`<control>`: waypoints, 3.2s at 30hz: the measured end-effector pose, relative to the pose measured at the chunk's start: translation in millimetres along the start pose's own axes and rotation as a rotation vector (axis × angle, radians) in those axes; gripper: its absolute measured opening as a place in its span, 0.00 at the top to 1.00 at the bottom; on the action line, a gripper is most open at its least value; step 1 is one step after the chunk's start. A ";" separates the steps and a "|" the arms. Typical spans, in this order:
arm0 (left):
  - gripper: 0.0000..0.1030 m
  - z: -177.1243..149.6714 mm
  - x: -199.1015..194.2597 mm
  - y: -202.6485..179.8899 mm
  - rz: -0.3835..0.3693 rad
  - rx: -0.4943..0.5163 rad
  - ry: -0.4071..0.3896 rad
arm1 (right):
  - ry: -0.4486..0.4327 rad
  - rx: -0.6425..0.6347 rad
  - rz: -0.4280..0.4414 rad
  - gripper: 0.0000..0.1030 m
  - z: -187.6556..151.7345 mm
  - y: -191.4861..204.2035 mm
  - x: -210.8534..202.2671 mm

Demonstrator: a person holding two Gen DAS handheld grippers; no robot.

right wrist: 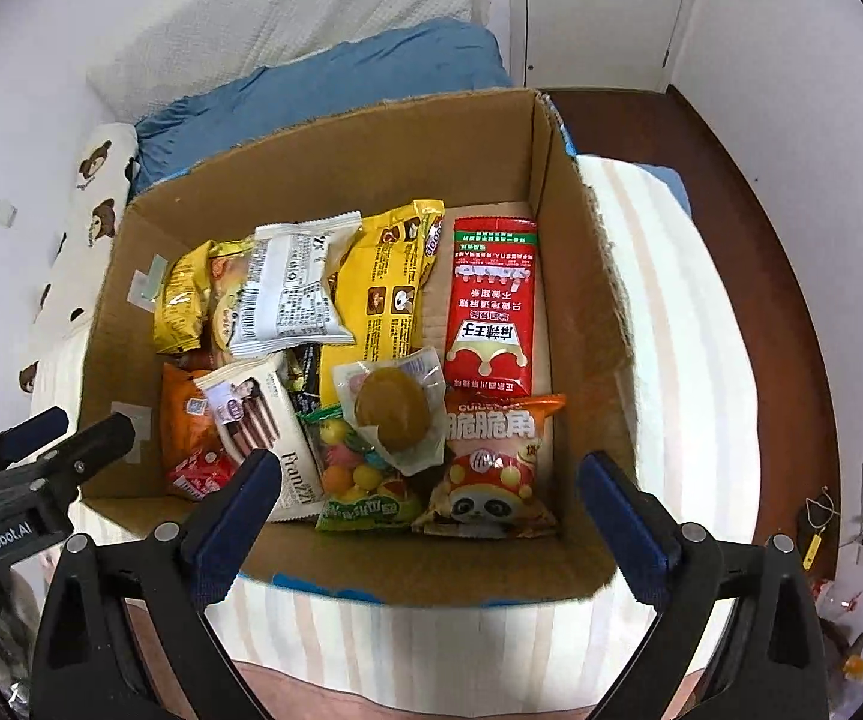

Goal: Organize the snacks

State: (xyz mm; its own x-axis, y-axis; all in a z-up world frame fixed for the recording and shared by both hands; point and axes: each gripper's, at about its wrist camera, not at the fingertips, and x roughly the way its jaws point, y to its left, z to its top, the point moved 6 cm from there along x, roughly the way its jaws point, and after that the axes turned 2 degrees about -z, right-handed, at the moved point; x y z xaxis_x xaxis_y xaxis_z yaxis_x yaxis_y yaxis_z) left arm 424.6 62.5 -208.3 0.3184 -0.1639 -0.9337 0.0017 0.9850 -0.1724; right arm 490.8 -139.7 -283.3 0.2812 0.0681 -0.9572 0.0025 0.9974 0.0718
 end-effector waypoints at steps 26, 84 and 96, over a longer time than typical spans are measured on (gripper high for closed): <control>0.07 -146.8 -178.3 -28.9 0.027 0.062 -0.355 | -0.391 -0.058 0.032 0.02 -147.4 2.8 -210.4; 0.07 -93.1 -141.6 -19.9 0.126 0.009 -0.372 | -0.439 -0.007 -0.084 0.01 -96.3 -7.6 -179.6; 0.00 -85.8 -117.1 -28.4 0.119 0.054 -0.319 | -0.396 0.015 -0.108 0.01 -88.7 -13.0 -154.3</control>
State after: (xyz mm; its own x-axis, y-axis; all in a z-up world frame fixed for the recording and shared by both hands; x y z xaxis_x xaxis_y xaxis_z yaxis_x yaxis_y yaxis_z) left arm 305.9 49.2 -121.1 0.5997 -0.0315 -0.7996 -0.0054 0.9990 -0.0434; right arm 362.2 -161.2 -161.4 0.6261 -0.0539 -0.7779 0.0657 0.9977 -0.0162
